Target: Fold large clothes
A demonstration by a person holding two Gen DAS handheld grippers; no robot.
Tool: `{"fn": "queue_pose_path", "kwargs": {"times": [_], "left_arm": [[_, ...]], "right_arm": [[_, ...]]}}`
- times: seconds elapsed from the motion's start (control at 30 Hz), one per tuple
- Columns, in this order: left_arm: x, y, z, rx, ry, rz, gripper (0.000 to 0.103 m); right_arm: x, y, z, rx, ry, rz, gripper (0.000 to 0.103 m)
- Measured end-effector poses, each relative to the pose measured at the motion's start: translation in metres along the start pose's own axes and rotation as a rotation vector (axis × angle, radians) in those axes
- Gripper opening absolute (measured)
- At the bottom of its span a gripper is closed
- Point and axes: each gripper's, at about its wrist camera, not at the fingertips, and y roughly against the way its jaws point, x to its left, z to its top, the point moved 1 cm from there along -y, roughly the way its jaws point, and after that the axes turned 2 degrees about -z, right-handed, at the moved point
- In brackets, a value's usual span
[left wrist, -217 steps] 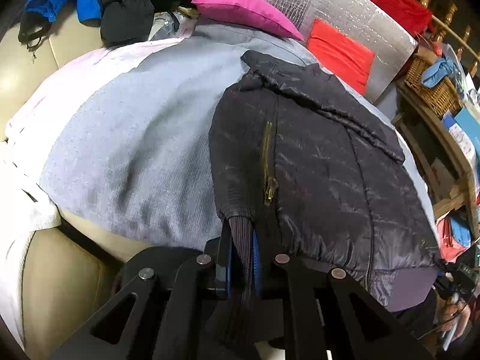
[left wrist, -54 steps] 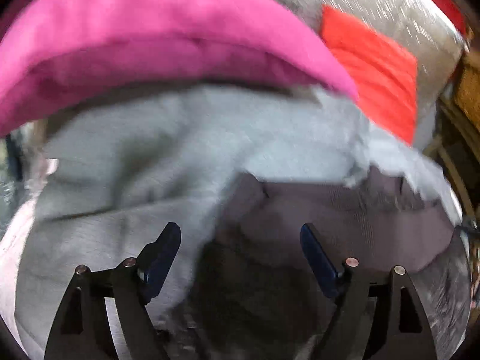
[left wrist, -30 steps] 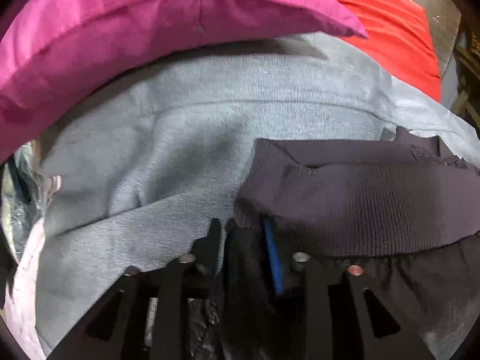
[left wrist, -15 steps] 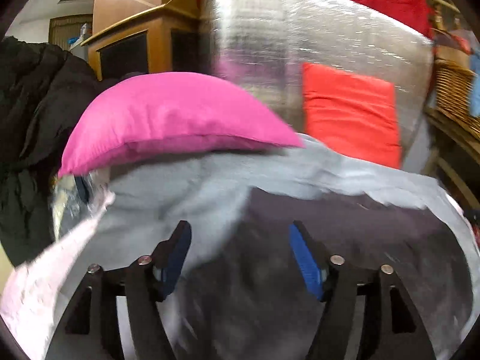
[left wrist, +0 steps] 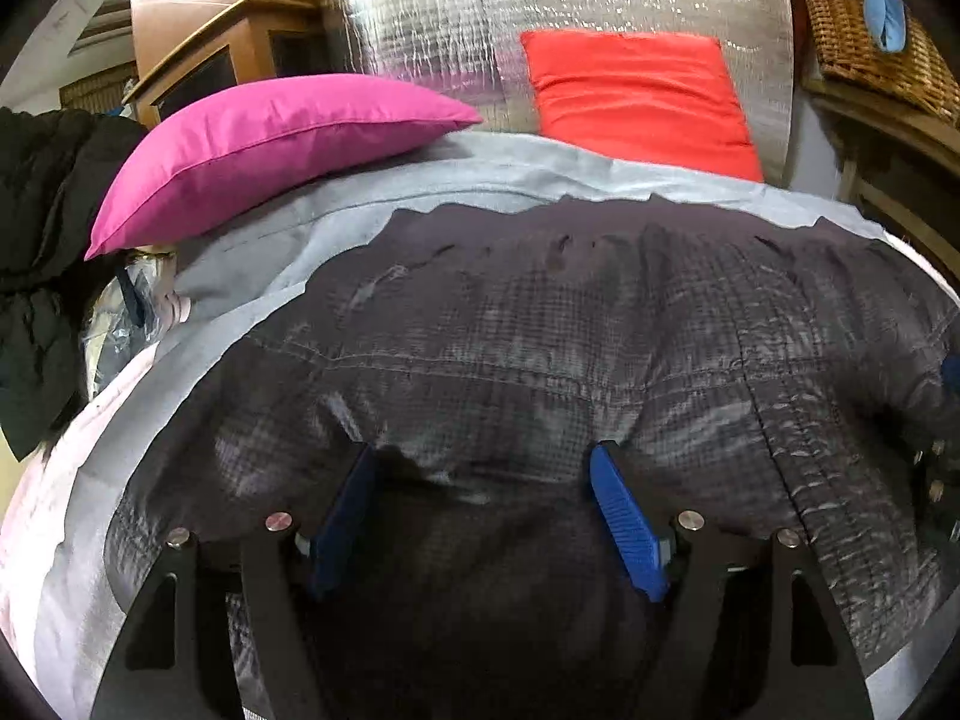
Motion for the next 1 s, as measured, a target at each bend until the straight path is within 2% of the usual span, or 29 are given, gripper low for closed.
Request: {"fn": "queue_pose_path", "kwargs": {"times": [0.3, 0.43, 0.53, 0.57, 0.7, 0.83, 0.87, 1.0], "left_arm": [[0.002, -0.012, 0.004, 0.03, 0.0, -0.012, 0.078], [0.016, 0.009, 0.011, 0.048, 0.041, -0.052, 0.078], [0.035, 0.044, 0.011, -0.02, 0.104, -0.04, 0.079], [0.04, 0.051, 0.009, -0.036, 0.109, -0.028, 0.082], [0.054, 0.056, -0.006, -0.016, 0.101, 0.018, 0.085], [0.066, 0.032, -0.018, 0.056, 0.117, 0.048, 0.086], [0.064, 0.03, -0.018, 0.054, 0.104, 0.054, 0.087], [0.062, 0.022, -0.018, 0.064, 0.094, 0.064, 0.088]], "right_arm": [[-0.011, -0.013, -0.004, 0.025, -0.025, 0.007, 0.089], [-0.018, -0.002, 0.009, 0.079, -0.07, 0.047, 0.089], [-0.03, 0.038, 0.022, -0.025, -0.111, 0.058, 0.091], [-0.03, 0.053, 0.022, -0.055, -0.11, 0.069, 0.091], [-0.023, 0.074, 0.004, -0.075, -0.082, 0.092, 0.091], [-0.02, 0.041, -0.025, 0.052, -0.081, 0.075, 0.092], [-0.023, 0.029, -0.031, 0.089, -0.091, 0.086, 0.099], [-0.021, 0.016, -0.032, 0.105, -0.081, 0.064, 0.103]]}}
